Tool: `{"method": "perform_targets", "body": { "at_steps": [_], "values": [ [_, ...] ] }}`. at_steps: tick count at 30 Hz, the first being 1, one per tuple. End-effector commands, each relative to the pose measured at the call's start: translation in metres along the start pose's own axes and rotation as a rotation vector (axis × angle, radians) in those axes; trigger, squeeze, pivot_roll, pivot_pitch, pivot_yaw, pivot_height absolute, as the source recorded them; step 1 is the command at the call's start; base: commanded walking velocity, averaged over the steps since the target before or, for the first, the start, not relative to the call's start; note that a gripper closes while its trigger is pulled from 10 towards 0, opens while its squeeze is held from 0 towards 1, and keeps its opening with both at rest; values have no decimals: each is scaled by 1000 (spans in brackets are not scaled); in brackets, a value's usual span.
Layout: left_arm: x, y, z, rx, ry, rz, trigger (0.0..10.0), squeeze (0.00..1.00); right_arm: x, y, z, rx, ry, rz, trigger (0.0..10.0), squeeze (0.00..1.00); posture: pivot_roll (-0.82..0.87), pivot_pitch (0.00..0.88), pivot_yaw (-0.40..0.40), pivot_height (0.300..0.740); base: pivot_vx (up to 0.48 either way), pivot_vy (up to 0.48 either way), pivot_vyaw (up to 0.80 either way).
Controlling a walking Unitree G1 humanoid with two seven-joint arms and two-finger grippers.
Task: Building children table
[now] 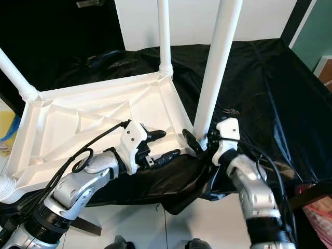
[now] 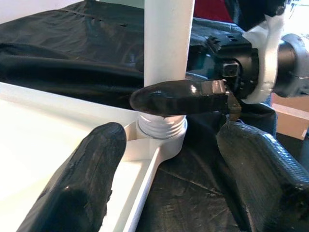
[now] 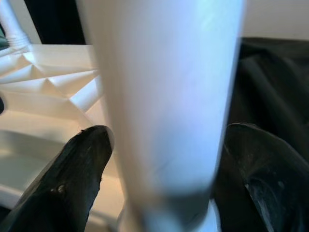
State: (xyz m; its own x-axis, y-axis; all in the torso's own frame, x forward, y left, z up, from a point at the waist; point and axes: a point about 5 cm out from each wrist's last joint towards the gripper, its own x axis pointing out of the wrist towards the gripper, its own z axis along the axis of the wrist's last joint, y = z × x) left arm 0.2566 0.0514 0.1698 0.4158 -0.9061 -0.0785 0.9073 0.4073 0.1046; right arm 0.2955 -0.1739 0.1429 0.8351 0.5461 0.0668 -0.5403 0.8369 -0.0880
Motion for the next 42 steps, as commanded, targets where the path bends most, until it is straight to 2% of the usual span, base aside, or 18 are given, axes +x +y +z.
{"method": "perform_targets", "body": {
  "at_steps": [1,6,10,11,12,13,20,23,24,25,26,27,32,33,37,39,41,42],
  "values": [
    [-1,-8,3,-17,-4,-162,10000,0,6,2,-4,-25,26,53,10000,0,-83,76,47,740,0,0,0],
    [0,-11,-2,-28,26,-189,10000,0,20,0,1,-74,17,114,10000,0,-73,70,41,740,0,0,0],
    [0,-12,-4,-34,29,-188,10000,0,22,1,2,-77,18,133,10000,0,-68,69,39,740,0,0,0],
    [0,-13,-5,-39,37,-183,10000,0,23,1,2,-79,17,151,7490,0,-65,70,38,740,0,0,0],
    [-1,-13,-7,-40,47,-178,10000,0,24,1,2,-84,18,163,1216,0,-64,73,39,740,0,0,0],
    [-2,-13,-9,-40,57,-173,10000,0,24,1,2,-87,21,172,0,0,-62,76,40,740,0,0,0],
    [-3,-13,-13,-9,86,-160,10000,0,21,-2,-3,-69,38,175,0,0,-59,78,40,740,0,0,0],
    [-3,-13,-13,3,85,-151,10000,0,17,-5,-13,-66,77,148,0,0,-61,81,42,740,0,0,0],
    [-3,-13,-12,21,77,-141,10000,0,15,-7,-17,-87,102,121,471,0,-62,82,41,740,0,0,0],
    [-3,-13,-12,21,77,-141,10000,0,15,-7,-17,-87,102,121,471,0,-62,82,41,740,0,0,0],
    [-2,-12,-11,36,71,-130,10000,0,14,-9,-20,-94,114,99,8745,0,-62,82,41,740,0,0,0],
    [-1,-10,-9,55,59,-110,10000,0,12,-12,-23,-78,124,13,10000,0,-68,76,39,740,0,0,0],
    [0,-7,-8,55,46,-89,10000,0,11,-12,-25,-50,121,-68,10000,0,-73,74,39,740,0,0,0],
    [0,-6,-8,52,43,-84,10000,0,11,-12,-25,-29,112,-128,10000,0,-79,70,41,740,0,0,0],
    [0,-6,-8,50,42,-82,10000,0,11,-11,-25,-30,114,-166,10000,0,-84,69,42,740,0,0,0],
    [0,-5,-9,50,49,-71,10000,0,11,-10,-24,-19,112,-217,10000,0,-87,66,43,740,0,0,0],
    [0,-2,-10,47,57,-45,10000,0,9,-7,-22,0,95,-339,10000,0,-96,61,47,740,0,0,0],
    [0,-2,-10,47,57,-45,10000,0,9,-7,-22,0,95,-339,10000,0,-96,61,47,740,0,0,0]
  ]
}}
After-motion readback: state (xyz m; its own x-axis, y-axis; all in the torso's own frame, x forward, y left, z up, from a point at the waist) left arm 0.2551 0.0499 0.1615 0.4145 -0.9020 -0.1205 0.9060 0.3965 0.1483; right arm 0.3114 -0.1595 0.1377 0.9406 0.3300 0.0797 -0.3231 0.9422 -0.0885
